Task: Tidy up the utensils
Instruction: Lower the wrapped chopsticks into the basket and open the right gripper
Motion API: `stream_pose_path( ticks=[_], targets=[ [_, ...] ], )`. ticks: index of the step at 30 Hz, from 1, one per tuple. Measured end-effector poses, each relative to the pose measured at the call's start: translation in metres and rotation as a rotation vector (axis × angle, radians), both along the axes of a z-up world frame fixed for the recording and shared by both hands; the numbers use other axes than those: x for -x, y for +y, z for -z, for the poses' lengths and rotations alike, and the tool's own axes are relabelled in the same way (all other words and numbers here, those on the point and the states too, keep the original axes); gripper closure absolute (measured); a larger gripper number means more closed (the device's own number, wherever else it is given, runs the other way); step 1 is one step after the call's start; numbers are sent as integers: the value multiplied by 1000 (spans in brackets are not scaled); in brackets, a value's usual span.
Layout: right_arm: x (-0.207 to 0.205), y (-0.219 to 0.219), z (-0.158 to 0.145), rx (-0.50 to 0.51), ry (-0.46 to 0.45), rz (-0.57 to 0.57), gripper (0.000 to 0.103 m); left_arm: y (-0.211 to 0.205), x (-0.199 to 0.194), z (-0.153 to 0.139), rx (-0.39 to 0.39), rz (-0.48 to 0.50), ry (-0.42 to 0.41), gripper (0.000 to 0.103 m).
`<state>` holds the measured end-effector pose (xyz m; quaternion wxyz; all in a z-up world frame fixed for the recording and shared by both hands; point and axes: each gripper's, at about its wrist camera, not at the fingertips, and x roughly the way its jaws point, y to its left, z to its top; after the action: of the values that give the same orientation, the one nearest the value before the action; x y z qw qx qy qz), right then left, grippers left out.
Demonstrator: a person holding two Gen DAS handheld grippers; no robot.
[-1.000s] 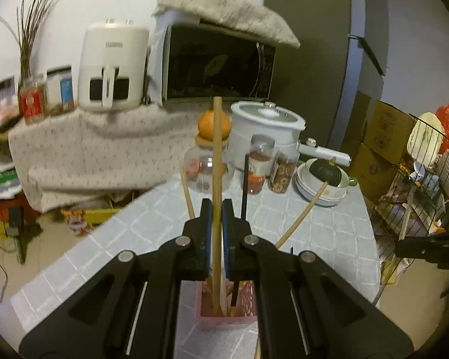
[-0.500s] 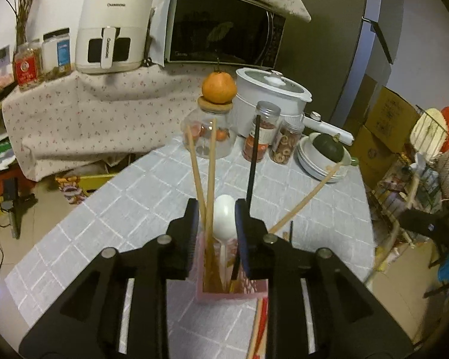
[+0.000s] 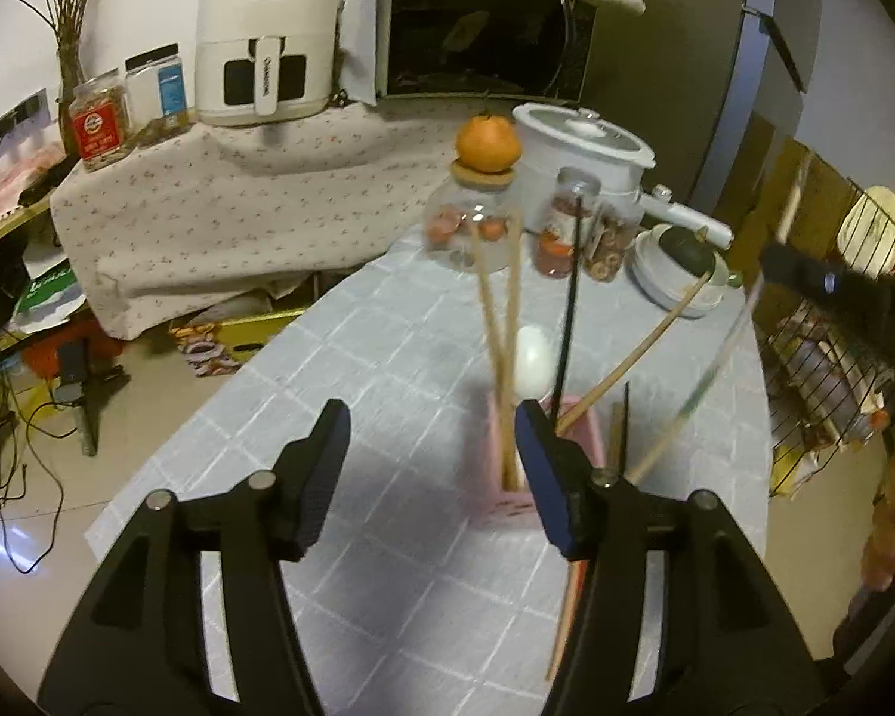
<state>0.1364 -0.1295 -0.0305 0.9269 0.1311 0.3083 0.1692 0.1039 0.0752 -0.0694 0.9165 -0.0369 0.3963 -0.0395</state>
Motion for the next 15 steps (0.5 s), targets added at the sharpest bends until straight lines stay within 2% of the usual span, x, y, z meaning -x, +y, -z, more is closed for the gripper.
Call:
stream_pose_path(
  ticks=[4, 9, 15],
  targets=[
    [-5, 13, 3, 11, -45, 4, 93, 12, -1, 6, -1, -11, 34, 44],
    [-13, 31, 17, 100, -79, 31, 93, 19, 2, 10, 12, -16, 57, 44],
    [-16, 49, 33, 196, -87, 7, 93, 20, 1, 14, 15, -14, 82, 43]
  ],
)
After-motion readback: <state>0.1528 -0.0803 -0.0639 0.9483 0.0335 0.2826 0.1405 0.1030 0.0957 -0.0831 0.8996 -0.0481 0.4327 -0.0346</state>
